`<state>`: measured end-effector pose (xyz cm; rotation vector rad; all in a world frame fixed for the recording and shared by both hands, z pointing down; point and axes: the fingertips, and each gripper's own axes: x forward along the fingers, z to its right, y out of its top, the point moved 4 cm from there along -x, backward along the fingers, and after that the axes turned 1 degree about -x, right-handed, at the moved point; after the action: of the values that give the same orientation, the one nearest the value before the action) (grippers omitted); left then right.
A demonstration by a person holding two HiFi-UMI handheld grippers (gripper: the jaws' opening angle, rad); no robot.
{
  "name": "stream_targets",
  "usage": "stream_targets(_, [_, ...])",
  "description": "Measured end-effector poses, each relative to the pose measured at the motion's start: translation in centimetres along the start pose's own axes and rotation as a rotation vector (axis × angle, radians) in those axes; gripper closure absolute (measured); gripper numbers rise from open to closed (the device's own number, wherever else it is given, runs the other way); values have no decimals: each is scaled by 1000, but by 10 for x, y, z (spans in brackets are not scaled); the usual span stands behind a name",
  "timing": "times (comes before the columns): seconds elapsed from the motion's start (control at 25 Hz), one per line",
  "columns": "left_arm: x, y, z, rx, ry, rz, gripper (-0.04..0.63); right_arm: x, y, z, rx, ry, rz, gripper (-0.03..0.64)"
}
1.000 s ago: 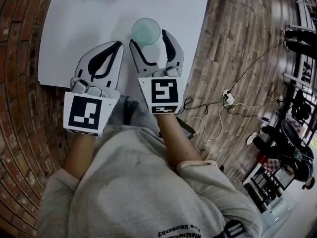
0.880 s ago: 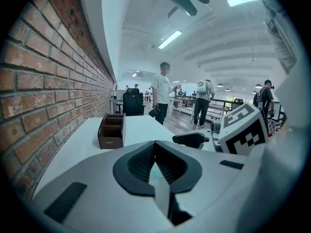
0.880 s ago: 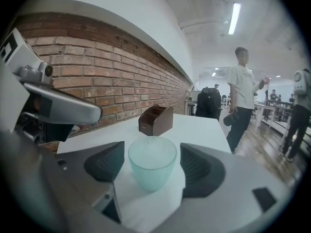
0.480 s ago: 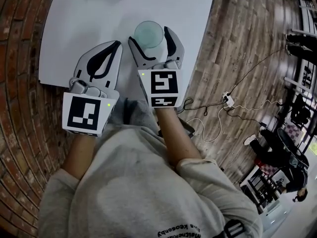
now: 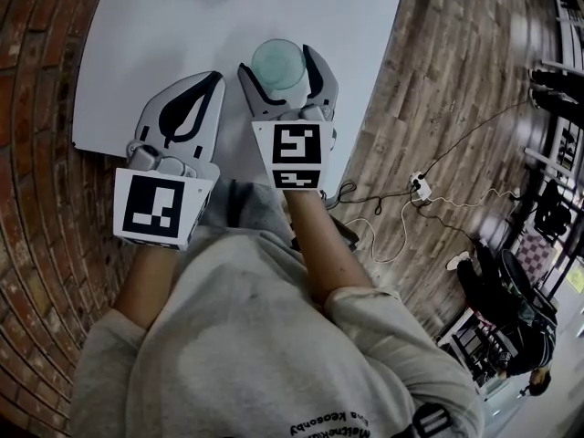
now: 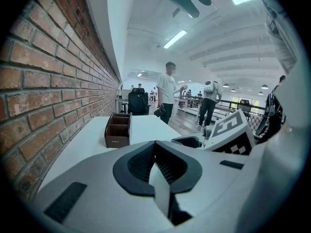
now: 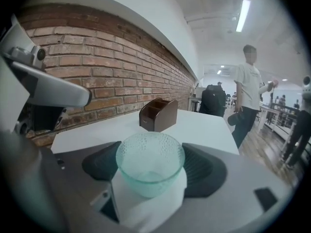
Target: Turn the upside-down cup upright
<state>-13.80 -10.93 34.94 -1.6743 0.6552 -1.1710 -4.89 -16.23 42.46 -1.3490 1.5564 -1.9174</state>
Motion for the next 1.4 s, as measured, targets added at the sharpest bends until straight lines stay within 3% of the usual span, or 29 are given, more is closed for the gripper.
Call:
stream_targets(0.24, [1, 0, 3, -1, 0, -1, 586, -1, 2, 3, 35, 18, 52, 236])
stream_targets(0.56, [-10, -1, 6, 12, 1, 20, 586, -13, -6, 8, 403, 107, 169, 236])
stream_targets(1.16, [-21, 6, 6, 39, 10, 38, 586, -19, -1, 1, 857, 299, 301, 236])
stream_targets(1.4, [-23, -2, 5, 137, 6, -31, 584, -27, -4, -2, 959, 352, 323, 237])
